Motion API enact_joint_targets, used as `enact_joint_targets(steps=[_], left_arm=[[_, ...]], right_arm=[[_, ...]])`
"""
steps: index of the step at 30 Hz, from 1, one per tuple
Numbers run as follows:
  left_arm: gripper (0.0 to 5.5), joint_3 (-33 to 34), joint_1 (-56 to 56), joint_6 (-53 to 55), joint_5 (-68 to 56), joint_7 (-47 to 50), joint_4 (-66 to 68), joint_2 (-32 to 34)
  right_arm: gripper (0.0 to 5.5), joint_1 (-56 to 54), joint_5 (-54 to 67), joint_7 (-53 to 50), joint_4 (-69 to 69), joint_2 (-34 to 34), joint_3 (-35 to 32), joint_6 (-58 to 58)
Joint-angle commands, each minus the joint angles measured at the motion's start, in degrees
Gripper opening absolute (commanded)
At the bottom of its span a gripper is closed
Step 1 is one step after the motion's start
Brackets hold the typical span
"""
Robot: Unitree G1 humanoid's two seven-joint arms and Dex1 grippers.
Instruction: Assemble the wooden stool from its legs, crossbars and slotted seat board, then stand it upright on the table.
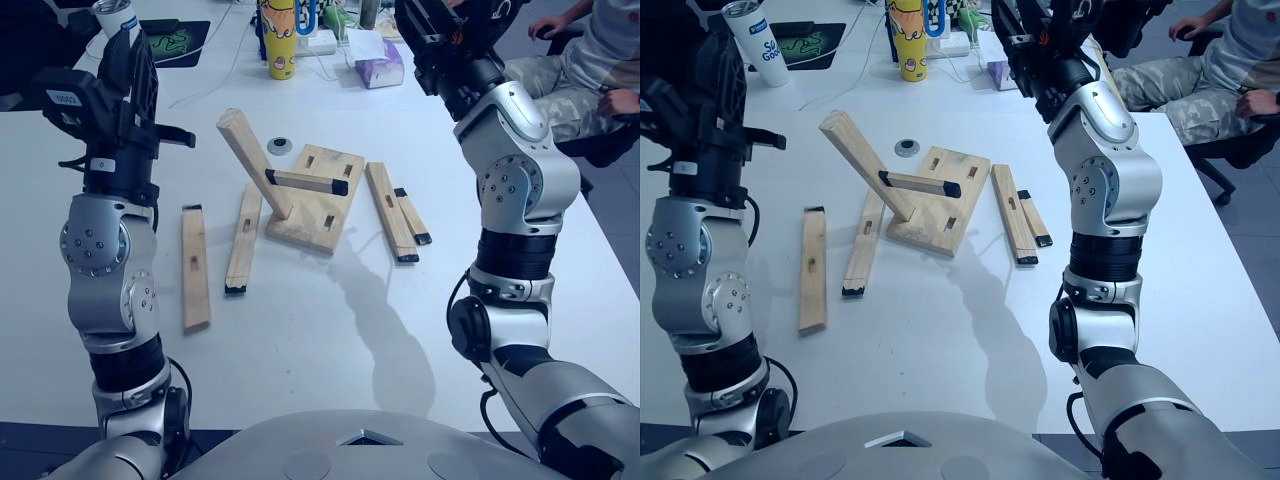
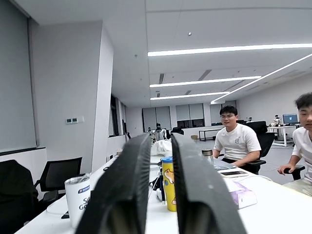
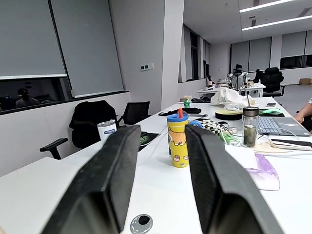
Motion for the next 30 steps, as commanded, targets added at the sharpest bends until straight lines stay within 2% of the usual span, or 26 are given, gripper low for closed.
enact_joint_targets(steps=[1, 5, 8, 12, 17, 30], left_arm=[[0.03, 3.3, 3.5, 4.1, -1.2, 0.7, 2.4, 0.6], [0.03, 7.7, 7.0, 9.5, -3.6, 0.1, 4.6, 2.2], [0.41, 9.3, 11.3, 14.7, -4.1, -0.5, 5.7, 3.8], [1.08, 7.9, 16.8, 21.6, -5.1, -1.9, 4.1, 4.4], [1.76, 5.5, 17.7, 28.2, -6.1, -3.1, 4.7, 4.9], [3.78, 3.8, 21.6, 35.5, -5.3, -2.1, 2.4, 3.9]], right_arm=[[1.66, 0.1, 0.3, -0.1, -1.2, -0.3, 0.5, 1.0], [1.66, 1.6, -0.2, -0.6, -1.6, -0.7, 0.4, 1.1], [1.66, 2.9, -0.5, -0.9, -1.8, -0.9, 0.3, 1.0], [1.66, 4.6, -0.6, -1.3, -1.9, -0.6, 0.6, 0.8], [1.66, 7.8, -1.0, -3.2, -5.0, -0.4, 0.6, 1.6], [1.66, 11.8, -1.1, -5.1, -8.1, 0.0, 1.0, 2.2]])
